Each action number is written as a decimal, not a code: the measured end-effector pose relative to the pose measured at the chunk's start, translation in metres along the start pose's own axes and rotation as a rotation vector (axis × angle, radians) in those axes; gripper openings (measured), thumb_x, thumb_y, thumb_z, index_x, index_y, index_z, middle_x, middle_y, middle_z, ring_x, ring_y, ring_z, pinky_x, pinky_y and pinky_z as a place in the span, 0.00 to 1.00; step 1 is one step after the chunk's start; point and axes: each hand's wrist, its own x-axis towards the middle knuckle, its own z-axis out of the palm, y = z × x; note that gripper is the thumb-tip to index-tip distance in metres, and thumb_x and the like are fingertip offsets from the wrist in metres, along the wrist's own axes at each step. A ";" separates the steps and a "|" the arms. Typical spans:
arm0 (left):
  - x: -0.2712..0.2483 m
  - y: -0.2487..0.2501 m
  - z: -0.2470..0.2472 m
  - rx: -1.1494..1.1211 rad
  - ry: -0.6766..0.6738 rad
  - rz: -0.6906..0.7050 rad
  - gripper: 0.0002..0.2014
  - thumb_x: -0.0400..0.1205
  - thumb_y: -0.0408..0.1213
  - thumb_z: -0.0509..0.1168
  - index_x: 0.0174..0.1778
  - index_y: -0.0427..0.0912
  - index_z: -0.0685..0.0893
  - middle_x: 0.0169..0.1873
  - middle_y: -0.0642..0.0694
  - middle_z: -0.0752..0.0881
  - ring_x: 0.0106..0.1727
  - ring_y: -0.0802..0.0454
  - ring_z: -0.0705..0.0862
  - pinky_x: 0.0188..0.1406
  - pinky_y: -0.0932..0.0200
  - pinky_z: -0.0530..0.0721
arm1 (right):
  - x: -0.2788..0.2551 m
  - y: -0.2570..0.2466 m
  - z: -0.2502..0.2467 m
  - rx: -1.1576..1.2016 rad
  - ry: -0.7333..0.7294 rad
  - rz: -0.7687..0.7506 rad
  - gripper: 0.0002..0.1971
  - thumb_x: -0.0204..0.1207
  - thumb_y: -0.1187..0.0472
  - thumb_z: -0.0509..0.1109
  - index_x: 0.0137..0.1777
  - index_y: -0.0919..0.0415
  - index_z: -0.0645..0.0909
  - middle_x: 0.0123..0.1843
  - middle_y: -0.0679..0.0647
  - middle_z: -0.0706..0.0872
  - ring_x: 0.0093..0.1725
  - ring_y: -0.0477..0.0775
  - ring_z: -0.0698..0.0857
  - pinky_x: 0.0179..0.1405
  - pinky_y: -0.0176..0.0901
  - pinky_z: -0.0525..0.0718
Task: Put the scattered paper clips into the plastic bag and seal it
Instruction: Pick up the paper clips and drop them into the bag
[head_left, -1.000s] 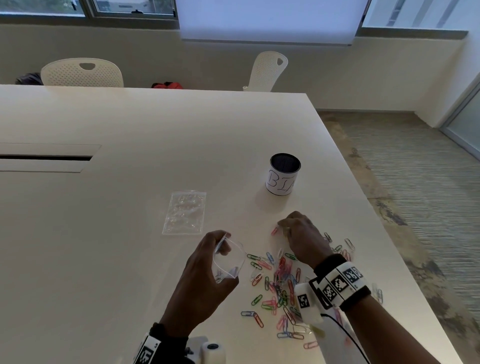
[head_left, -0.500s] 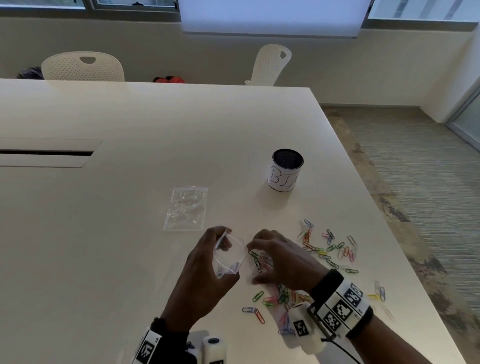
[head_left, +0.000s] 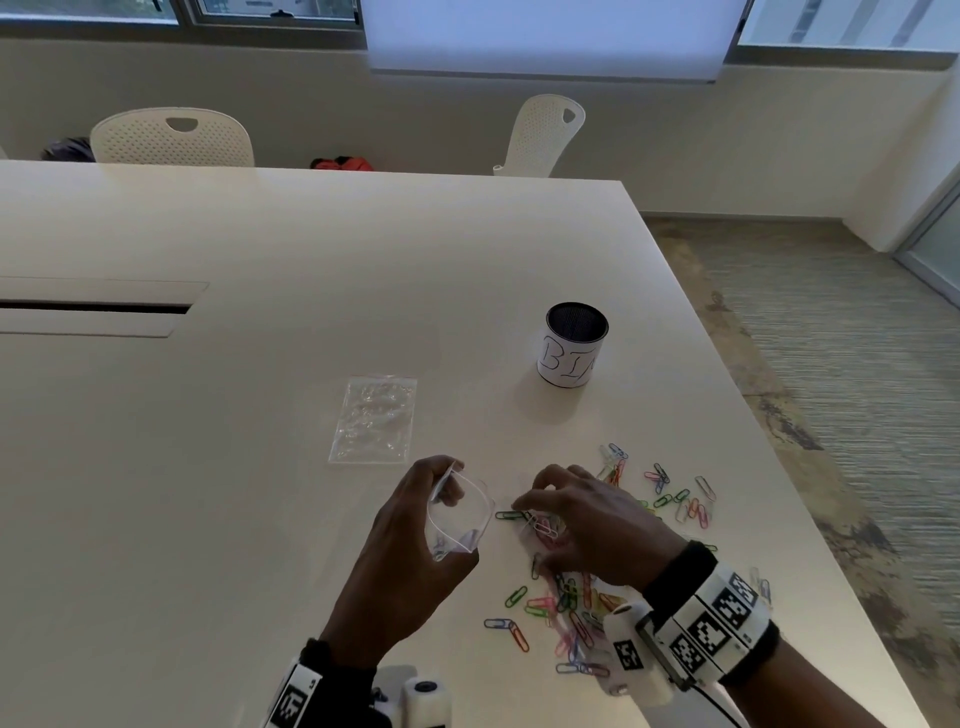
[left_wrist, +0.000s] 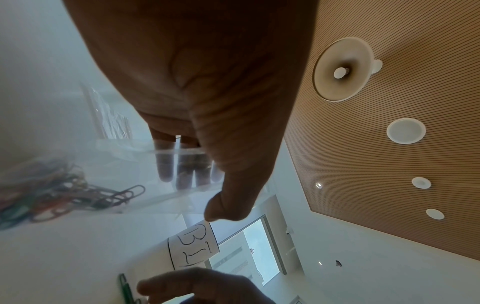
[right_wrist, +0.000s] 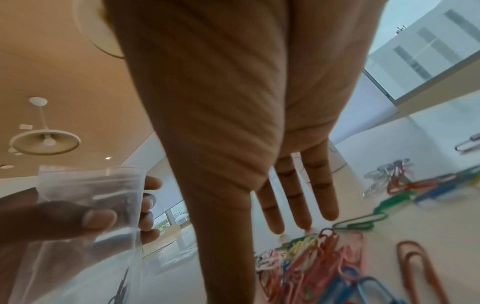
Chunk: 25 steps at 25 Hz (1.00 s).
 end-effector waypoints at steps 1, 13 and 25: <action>0.000 0.000 0.000 -0.001 -0.004 -0.001 0.33 0.74 0.35 0.80 0.71 0.59 0.73 0.54 0.61 0.83 0.64 0.58 0.83 0.61 0.62 0.86 | -0.002 -0.001 0.001 -0.031 -0.008 0.010 0.33 0.75 0.42 0.78 0.79 0.39 0.73 0.78 0.45 0.74 0.74 0.49 0.75 0.71 0.48 0.82; 0.001 -0.003 0.004 0.021 -0.015 0.004 0.35 0.74 0.37 0.81 0.72 0.62 0.71 0.55 0.64 0.82 0.64 0.59 0.83 0.61 0.64 0.85 | -0.003 -0.027 0.014 -0.017 0.154 -0.005 0.11 0.90 0.62 0.61 0.61 0.58 0.86 0.58 0.55 0.84 0.53 0.51 0.85 0.55 0.44 0.89; -0.003 -0.003 0.001 0.006 -0.004 -0.016 0.35 0.74 0.37 0.80 0.73 0.62 0.71 0.56 0.63 0.81 0.65 0.60 0.83 0.61 0.52 0.90 | -0.007 0.003 -0.004 0.449 0.235 0.177 0.04 0.77 0.64 0.80 0.50 0.58 0.93 0.46 0.51 0.95 0.41 0.43 0.92 0.52 0.38 0.93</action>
